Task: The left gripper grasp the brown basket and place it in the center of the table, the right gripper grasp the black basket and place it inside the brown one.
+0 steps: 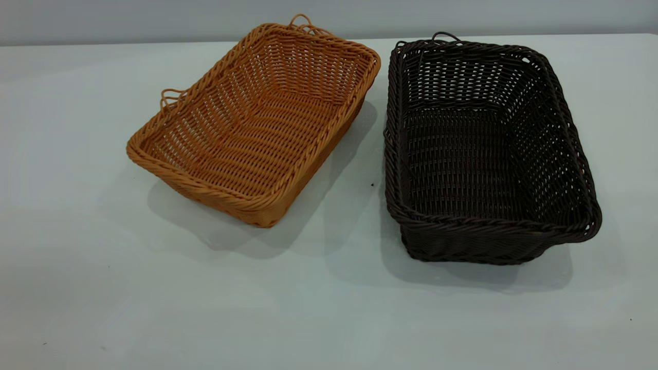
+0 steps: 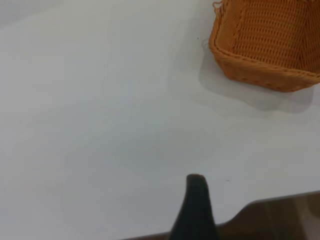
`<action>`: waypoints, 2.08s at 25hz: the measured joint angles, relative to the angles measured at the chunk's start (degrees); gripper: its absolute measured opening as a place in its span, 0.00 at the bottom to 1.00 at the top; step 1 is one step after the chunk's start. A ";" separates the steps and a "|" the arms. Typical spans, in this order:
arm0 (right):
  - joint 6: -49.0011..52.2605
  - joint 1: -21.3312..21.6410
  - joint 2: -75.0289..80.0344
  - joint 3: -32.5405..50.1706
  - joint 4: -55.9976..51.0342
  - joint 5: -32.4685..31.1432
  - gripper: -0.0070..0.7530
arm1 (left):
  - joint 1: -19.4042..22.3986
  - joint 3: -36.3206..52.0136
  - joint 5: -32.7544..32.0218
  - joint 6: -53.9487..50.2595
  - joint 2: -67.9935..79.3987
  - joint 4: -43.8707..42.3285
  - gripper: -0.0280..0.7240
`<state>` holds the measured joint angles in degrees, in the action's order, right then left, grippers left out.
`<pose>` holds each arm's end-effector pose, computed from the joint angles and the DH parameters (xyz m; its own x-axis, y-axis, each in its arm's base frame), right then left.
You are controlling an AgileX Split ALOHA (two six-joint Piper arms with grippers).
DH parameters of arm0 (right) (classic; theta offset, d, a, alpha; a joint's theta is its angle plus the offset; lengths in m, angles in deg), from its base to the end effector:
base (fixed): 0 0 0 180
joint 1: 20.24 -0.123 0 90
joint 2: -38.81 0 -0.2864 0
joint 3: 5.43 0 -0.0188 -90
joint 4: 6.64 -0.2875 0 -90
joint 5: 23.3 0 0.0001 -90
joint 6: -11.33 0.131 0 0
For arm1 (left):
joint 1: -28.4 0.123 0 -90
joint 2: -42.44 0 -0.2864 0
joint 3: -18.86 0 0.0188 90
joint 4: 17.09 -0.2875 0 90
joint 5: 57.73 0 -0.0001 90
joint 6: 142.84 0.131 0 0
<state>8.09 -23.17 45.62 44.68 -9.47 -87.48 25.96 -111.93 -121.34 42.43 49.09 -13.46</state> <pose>0.0579 0.0088 0.2620 -0.5120 -0.0612 -0.8568 -0.1071 0.9942 -0.0071 0.0564 -0.0098 0.2687 -0.4840 0.0843 -0.8710 0.1230 0.9920 0.0277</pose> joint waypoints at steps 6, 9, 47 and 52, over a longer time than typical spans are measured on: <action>0.00 0.00 0.00 0.00 0.00 0.00 0.76 | 0.00 0.00 0.00 0.00 0.00 0.00 0.78; 0.00 0.00 0.00 0.00 0.05 0.00 0.76 | 0.00 0.00 0.00 0.00 0.00 0.00 0.78; -0.06 0.00 0.00 0.00 -0.15 0.05 0.76 | 0.00 -7.00 19.61 3.42 29.12 3.86 0.78; 0.37 0.00 0.00 0.00 -1.29 0.16 0.76 | 0.00 -11.09 30.45 12.00 48.31 10.21 0.78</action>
<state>8.46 -23.17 45.62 44.68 -10.76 -87.32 25.96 -123.02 -90.90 54.43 97.39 -3.25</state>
